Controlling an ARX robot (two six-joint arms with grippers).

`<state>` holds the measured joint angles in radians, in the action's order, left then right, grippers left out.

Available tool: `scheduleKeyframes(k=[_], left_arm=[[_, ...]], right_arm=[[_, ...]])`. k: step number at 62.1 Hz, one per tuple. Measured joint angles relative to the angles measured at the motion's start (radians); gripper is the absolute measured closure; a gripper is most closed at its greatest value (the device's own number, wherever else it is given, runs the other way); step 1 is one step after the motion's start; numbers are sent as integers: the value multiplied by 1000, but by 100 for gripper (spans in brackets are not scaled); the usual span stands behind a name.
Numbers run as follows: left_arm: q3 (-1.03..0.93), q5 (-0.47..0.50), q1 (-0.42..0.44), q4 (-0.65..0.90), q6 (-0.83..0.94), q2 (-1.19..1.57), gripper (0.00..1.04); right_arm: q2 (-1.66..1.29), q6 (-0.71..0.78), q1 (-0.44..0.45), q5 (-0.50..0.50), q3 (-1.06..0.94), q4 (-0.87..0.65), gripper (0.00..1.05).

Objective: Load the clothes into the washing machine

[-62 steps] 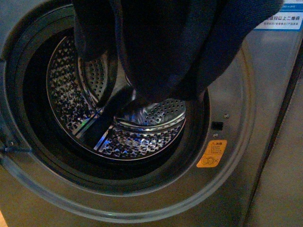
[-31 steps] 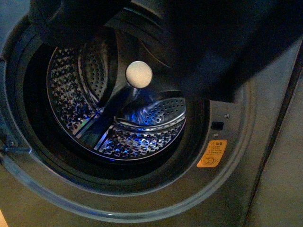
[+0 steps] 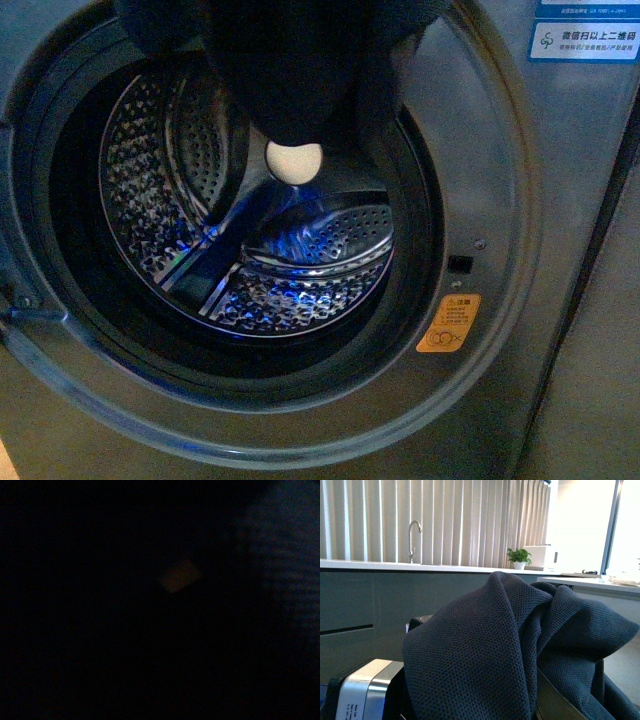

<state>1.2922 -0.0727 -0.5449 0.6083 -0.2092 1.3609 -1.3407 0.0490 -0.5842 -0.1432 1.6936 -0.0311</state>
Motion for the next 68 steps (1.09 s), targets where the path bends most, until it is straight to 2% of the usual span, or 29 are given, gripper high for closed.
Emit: scheduleKeyframes(k=[3, 8, 13, 18, 24, 37, 52, 61, 68], left_arm=[[-2, 8, 5, 10, 0, -4, 48], [-4, 12, 16, 11, -4, -7, 58], [-20, 21, 43, 18, -13, -15, 75], [-43, 21, 64, 27, -23, -27, 85], [-75, 17, 90, 37, -39, -45, 89], [-174, 13, 141, 74, -64, -95, 90], [-304, -11, 207, 108, -102, -148, 90], [-394, -46, 263, 130, -120, -195, 90], [-461, -70, 299, 147, -133, -218, 90]], right_arm=[[0, 0, -1, -2, 0, 0, 95], [0, 0, -1, -5, 0, -1, 82], [0, 0, -1, -5, 1, -2, 64], [0, 0, -1, -6, 2, -2, 52], [0, 0, -1, -7, 2, -2, 38], [0, 0, -1, -8, 2, -2, 7], [1, 0, -1, -6, 5, -3, 7], [35, 119, -26, 270, -107, -242, 7], [124, 156, -11, 344, -259, -308, 7]])
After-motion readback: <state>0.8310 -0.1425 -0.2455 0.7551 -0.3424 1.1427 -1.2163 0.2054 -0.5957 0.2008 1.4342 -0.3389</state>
